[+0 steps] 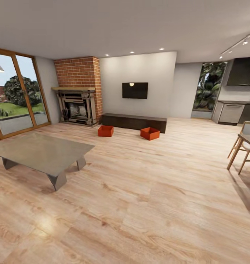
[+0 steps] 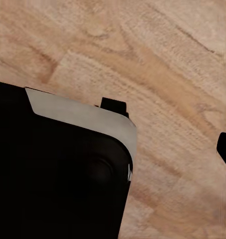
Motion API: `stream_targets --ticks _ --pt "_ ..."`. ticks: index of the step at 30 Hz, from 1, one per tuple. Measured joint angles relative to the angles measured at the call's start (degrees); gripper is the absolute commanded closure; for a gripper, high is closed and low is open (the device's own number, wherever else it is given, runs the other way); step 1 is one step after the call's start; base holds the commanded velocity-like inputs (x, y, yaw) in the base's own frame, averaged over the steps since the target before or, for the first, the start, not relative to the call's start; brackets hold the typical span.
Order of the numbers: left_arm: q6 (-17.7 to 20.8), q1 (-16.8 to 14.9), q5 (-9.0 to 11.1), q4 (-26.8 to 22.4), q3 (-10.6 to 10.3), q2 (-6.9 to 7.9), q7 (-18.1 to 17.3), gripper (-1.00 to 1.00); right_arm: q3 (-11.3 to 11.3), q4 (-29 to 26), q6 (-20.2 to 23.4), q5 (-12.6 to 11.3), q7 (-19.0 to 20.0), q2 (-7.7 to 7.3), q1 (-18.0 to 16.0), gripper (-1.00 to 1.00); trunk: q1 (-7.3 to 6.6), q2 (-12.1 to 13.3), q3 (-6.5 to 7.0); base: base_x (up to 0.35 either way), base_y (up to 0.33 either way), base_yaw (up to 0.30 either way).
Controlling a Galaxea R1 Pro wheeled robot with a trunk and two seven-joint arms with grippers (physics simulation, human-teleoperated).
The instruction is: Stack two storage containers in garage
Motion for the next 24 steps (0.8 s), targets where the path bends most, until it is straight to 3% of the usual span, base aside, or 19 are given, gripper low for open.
stream_targets --ticks 6,24 --pt "0.0 0.0 0.0 0.0 0.0 0.0 0.0 -1.0 0.0 0.0 0.0 0.0 0.0 0.0 0.0 -1.0 0.0 0.0 0.0 0.322 0.0 0.142" --pt "0.0 0.0 0.0 0.0 0.0 0.0 0.0 -1.0 0.0 0.0 0.0 0.0 0.0 -0.09 0.0 -1.0 0.0 0.0 0.0 0.322 0.0 0.005"
